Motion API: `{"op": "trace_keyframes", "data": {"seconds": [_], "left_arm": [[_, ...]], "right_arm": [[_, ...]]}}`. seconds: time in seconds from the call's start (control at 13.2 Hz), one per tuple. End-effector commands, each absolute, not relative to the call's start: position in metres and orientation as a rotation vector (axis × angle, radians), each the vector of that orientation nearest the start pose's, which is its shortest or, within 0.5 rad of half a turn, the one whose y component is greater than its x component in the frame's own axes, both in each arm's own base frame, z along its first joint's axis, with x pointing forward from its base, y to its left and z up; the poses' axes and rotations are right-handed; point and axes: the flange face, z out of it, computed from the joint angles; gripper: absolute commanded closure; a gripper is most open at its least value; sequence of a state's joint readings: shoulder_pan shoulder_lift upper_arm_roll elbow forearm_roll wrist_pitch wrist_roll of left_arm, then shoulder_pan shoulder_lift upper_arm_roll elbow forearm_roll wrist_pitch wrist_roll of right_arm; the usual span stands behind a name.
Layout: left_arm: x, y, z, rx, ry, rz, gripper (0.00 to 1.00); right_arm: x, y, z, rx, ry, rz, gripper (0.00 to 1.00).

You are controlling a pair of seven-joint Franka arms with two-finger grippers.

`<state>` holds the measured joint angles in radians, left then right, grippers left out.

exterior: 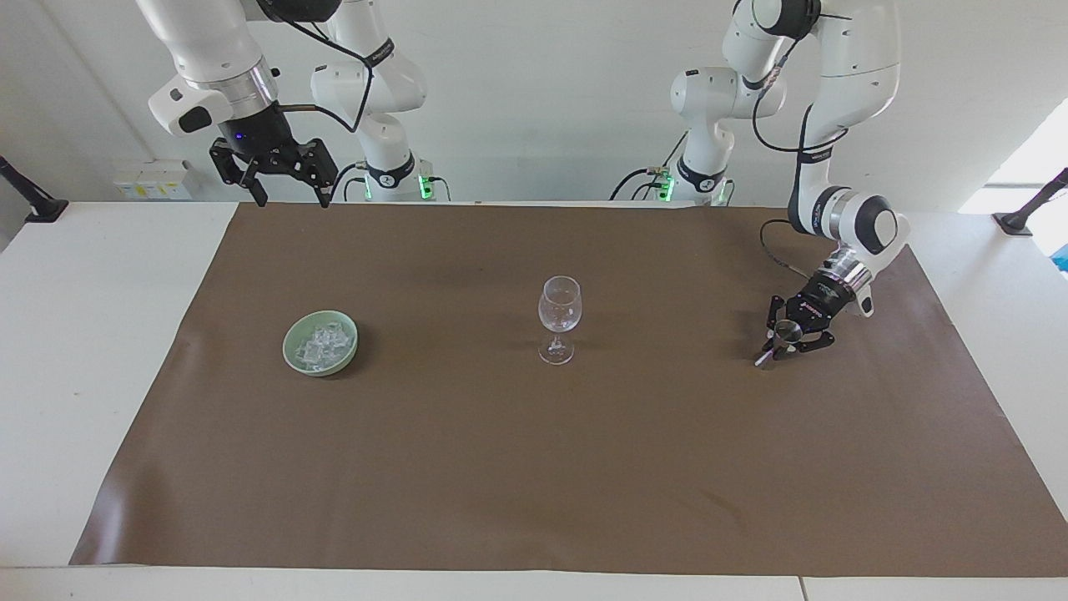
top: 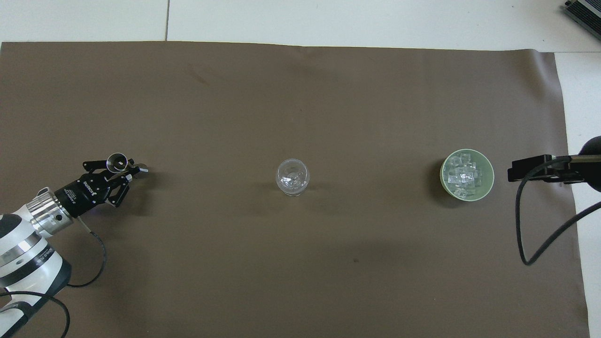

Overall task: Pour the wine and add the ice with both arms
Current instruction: 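Lift the silver cup with the left gripper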

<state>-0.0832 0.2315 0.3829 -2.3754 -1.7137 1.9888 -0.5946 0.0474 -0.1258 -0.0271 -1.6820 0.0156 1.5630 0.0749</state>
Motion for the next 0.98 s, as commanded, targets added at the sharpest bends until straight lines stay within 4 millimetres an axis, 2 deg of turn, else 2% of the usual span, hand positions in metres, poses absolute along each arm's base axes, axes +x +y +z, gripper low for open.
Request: {"op": "trace_keyframes", "data": {"seconds": [0.0, 0.45, 0.68, 0.76, 0.91], "left_arm": [[0.481, 0.092, 0.243, 0.843, 1.770, -0.606, 1.00], [0.491, 0.091, 0.276, 0.846, 1.723, -0.579, 1.00], [0.497, 0.070, 0.304, 0.863, 1.734, -0.550, 1.00], [0.500, 0.056, 0.314, 0.878, 1.745, -0.537, 1.00], [0.504, 0.041, 0.330, 0.871, 1.766, -0.531, 1.00]], "right_arm": [[0.505, 0.010, 0.640, -3.126, 0.064, 0.003, 0.00], [0.505, 0.010, 0.640, -3.126, 0.064, 0.003, 0.00], [0.505, 0.010, 0.640, -3.126, 0.064, 0.003, 0.00], [0.505, 0.010, 0.640, -3.126, 0.064, 0.003, 0.00], [0.505, 0.010, 0.640, -3.126, 0.064, 0.003, 0.00]]}}
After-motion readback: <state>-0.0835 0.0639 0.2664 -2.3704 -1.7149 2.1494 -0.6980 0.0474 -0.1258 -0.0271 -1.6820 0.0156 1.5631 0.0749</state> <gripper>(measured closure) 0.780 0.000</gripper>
